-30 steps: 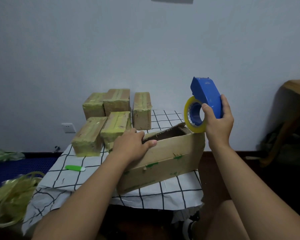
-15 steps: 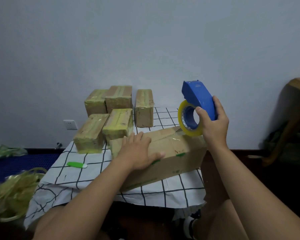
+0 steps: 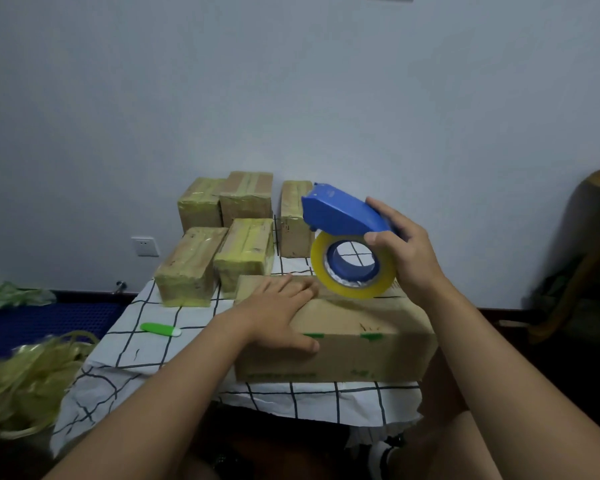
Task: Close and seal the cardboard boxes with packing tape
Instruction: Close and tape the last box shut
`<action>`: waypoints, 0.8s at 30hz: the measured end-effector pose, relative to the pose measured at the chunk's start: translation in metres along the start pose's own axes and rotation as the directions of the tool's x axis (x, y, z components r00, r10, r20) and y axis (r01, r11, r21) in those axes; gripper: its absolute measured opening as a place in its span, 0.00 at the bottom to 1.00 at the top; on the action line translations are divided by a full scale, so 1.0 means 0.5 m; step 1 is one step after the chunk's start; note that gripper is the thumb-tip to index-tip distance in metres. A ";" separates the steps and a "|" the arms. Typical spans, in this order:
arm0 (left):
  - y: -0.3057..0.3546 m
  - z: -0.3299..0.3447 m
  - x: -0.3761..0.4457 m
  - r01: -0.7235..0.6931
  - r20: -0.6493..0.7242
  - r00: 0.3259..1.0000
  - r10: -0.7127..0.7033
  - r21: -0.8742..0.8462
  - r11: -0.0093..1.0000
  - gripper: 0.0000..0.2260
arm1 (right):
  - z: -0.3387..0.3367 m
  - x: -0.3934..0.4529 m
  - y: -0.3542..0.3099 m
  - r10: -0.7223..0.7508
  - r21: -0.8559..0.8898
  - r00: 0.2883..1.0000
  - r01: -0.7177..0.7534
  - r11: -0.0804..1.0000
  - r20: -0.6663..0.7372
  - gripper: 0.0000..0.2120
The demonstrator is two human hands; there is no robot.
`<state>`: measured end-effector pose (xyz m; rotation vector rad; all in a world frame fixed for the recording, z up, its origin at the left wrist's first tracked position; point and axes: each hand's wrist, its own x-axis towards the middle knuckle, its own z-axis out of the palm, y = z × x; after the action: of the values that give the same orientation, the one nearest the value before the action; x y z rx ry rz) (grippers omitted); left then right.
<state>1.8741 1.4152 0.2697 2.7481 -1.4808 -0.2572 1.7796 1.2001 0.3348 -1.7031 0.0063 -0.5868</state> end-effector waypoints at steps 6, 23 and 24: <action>-0.022 -0.019 -0.017 -0.031 -0.155 0.939 -0.307 -0.927 0.373 0.15 | 0.041 -0.002 0.033 0.049 -0.085 0.992 -0.040 0.996 0.114 0.34; -0.047 -0.092 -0.045 -0.193 -0.044 0.917 -0.396 -0.918 -0.346 0.13 | 0.066 0.001 0.032 0.020 -0.199 0.985 0.015 0.980 0.170 0.29; -0.050 -0.089 -0.046 -0.195 -0.037 0.917 -0.396 -0.909 -0.367 0.11 | 0.066 0.001 0.033 0.020 -0.200 0.985 0.014 0.980 0.170 0.29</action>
<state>1.8891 1.4451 0.3145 1.1218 -0.2165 -0.5886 1.7977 1.2268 0.3166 -1.9455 -0.0567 -0.4469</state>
